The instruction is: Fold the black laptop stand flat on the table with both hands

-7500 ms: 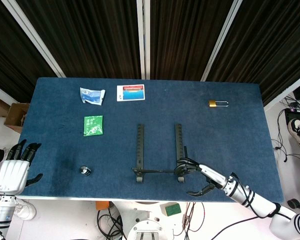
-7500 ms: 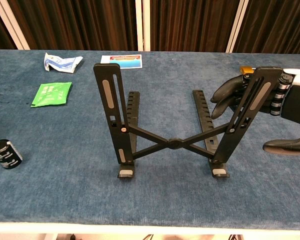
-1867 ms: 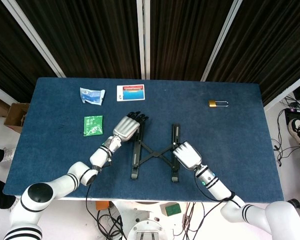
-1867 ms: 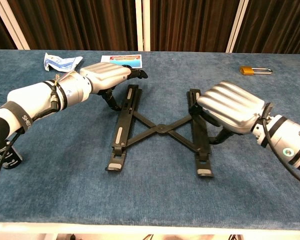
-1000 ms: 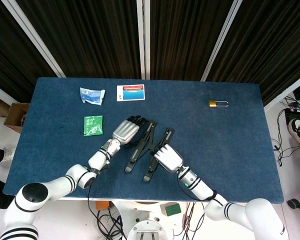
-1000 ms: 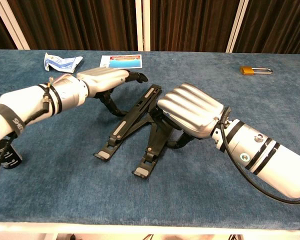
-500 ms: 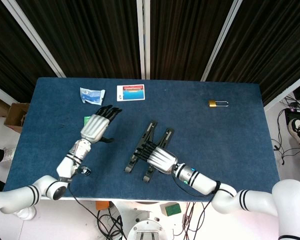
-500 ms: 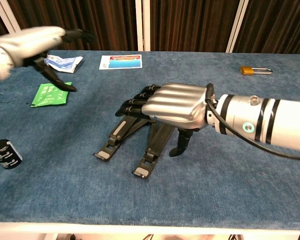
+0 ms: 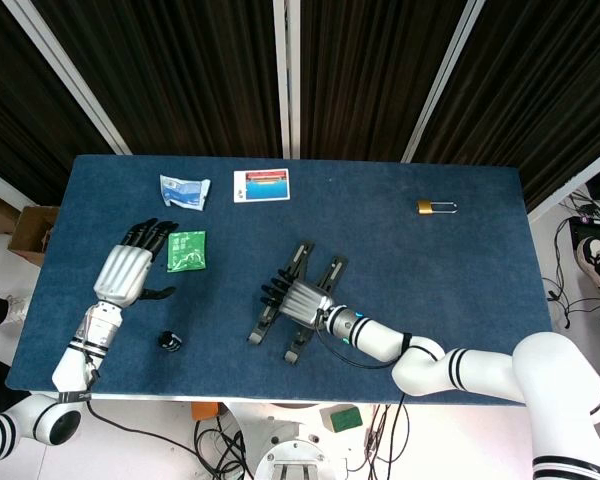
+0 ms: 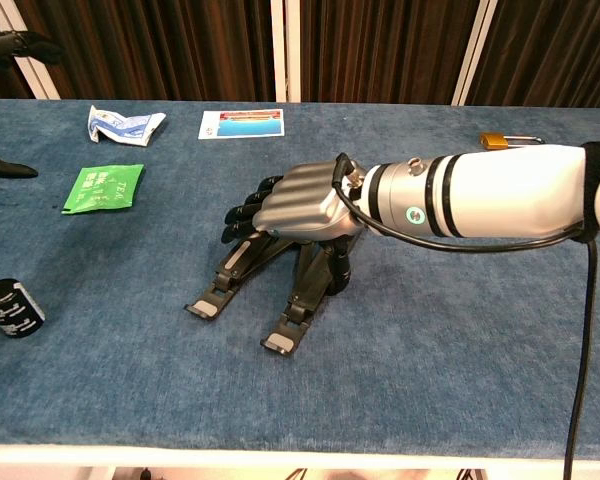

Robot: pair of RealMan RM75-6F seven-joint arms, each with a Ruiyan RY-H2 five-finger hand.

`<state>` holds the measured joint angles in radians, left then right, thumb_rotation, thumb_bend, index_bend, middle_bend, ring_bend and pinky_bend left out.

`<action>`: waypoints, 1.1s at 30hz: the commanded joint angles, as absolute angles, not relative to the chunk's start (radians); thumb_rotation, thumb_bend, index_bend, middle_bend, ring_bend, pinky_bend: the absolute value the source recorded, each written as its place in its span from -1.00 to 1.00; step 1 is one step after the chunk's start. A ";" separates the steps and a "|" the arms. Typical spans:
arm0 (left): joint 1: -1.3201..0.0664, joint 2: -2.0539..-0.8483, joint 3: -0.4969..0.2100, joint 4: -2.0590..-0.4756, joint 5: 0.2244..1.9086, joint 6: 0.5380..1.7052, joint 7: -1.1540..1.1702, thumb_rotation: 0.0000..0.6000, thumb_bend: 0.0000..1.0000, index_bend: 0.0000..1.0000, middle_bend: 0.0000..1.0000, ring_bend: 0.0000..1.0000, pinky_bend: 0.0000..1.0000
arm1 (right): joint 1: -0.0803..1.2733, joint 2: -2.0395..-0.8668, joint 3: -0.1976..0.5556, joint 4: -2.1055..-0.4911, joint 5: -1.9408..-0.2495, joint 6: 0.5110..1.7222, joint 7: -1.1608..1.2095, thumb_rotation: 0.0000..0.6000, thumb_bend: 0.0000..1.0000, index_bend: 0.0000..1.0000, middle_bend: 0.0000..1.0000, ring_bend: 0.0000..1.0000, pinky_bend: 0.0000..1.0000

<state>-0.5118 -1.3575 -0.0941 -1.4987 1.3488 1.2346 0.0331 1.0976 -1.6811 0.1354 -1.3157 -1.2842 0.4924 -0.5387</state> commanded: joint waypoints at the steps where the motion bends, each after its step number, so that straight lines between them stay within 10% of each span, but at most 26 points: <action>1: -0.507 -1.354 -0.098 -1.497 1.352 1.238 0.024 1.00 -0.95 -0.83 -0.82 -0.94 -0.79 | 1.109 -1.686 0.133 -1.305 -1.268 0.481 -0.529 1.00 -0.98 -1.00 -0.88 -1.00 -1.00; 6: -0.501 -1.346 -0.106 -1.497 1.367 1.248 0.014 1.00 -0.95 -0.83 -0.82 -0.94 -0.79 | 1.122 -1.693 0.136 -1.287 -1.260 0.501 -0.505 1.00 -0.38 -0.40 -0.34 -0.54 -0.35; 13: -0.488 -1.327 -0.105 -1.494 1.369 1.243 0.024 1.00 -0.95 -0.83 -0.83 -0.94 -0.79 | 1.116 -1.698 0.131 -1.254 -1.299 0.551 -0.429 1.00 -0.15 0.04 -0.13 -0.33 -0.21; 16: -0.481 -1.309 -0.106 -1.498 1.361 1.241 0.042 1.00 -0.95 -0.83 -0.83 -0.94 -0.79 | 1.109 -1.689 0.123 -1.266 -1.299 0.550 -0.395 1.00 -0.36 -0.19 -0.30 -0.51 -0.45; 20: -0.462 -1.271 -0.100 -1.491 1.351 1.254 0.106 1.00 -0.95 -0.83 -0.83 -0.94 -0.79 | 1.079 -1.622 0.108 -1.370 -1.226 0.578 -0.442 1.00 -0.75 -0.97 -0.93 -1.00 -0.99; 33: -0.265 -1.107 -0.016 -1.529 1.362 1.407 0.084 1.00 -0.95 -0.83 -0.83 -0.94 -0.78 | 0.557 -1.177 -0.054 -1.806 -1.384 1.387 -0.413 1.00 -0.86 -1.00 -0.78 -1.00 -1.00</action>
<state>-0.2953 -1.1279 -0.0354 -1.5200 1.3547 1.3786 0.0973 0.7811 -1.3555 0.0307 -1.6833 -1.2814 1.1098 -0.4715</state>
